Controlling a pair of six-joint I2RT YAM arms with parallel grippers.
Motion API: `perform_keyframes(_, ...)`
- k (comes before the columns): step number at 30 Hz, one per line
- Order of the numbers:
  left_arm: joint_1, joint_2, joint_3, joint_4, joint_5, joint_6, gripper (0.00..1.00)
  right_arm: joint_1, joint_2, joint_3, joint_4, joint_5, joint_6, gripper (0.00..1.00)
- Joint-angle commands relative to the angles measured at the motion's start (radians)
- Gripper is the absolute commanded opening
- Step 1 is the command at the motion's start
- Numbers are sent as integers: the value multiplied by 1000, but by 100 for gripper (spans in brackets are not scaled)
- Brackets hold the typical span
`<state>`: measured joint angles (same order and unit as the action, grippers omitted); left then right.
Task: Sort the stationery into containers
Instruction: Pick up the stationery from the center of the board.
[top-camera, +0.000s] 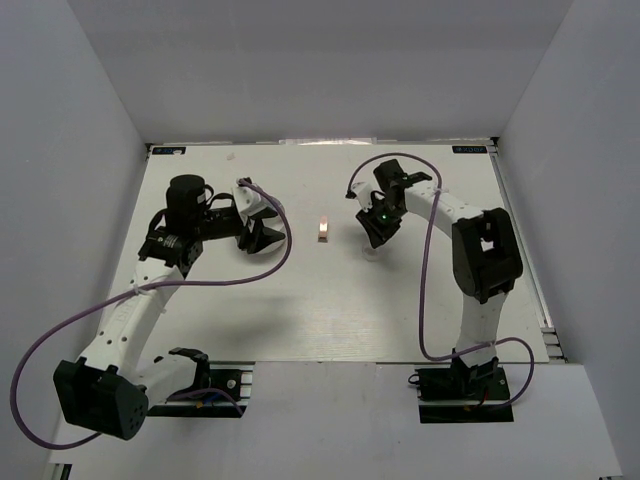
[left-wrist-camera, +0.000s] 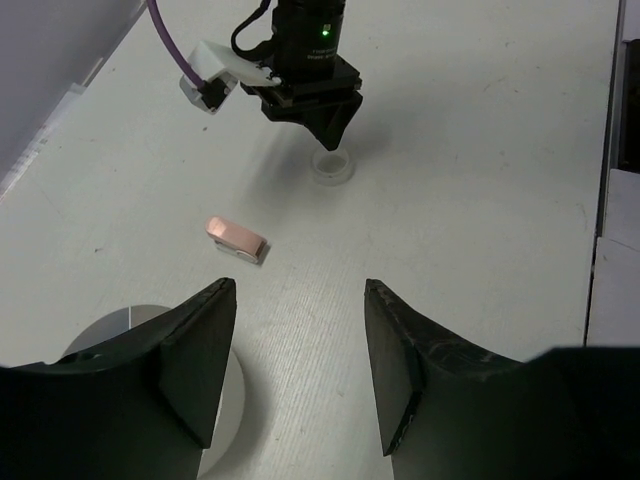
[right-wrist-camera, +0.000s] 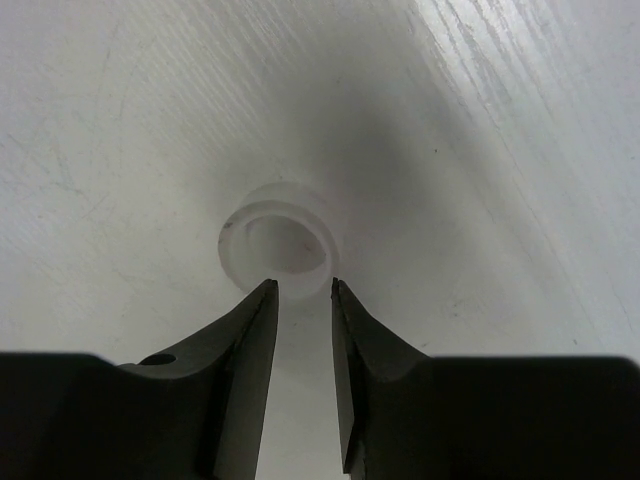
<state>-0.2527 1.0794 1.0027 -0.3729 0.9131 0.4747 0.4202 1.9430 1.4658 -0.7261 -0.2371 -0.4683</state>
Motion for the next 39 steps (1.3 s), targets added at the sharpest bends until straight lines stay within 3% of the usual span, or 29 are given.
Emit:
perform_keyframes(1, -11, 10, 4, 11, 6, -13, 65, 2, 39, 4, 28, 15, -18, 35)
perform_keyframes(8, -20, 1, -18, 35, 15, -48, 65, 2, 88, 16, 73, 25, -4, 31)
perform_keyframes(11, -20, -28, -64, 39, 67, -19, 64, 2, 97, 30, 53, -4, -4, 16)
perform_keyframes(12, -29, -62, -79, 29, 82, 39, 63, 5, 91, 37, 21, -46, -4, 5)
perform_keyframes(14, -39, -88, -102, 20, 84, 89, 62, 3, 88, 88, -30, -118, -6, 0)
perform_keyframes(20, -155, -52, -50, -104, 76, 468, 60, 12, 190, 302, -315, -559, -18, 0)
perform_keyframes(21, -180, -41, -47, -159, 54, 605, 60, 18, 203, 345, -349, -636, -27, 0)
perform_keyframes(27, -332, -4, -94, -224, -43, 976, 55, 77, 154, 271, -395, -731, -50, 0)
perform_keyframes(32, -433, 7, -170, -127, -128, 1101, 55, 121, 88, 229, -404, -765, -41, 0)
perform_keyframes(39, -517, 85, -131, -118, -195, 1085, 59, 167, 34, 206, -417, -788, -30, 0)
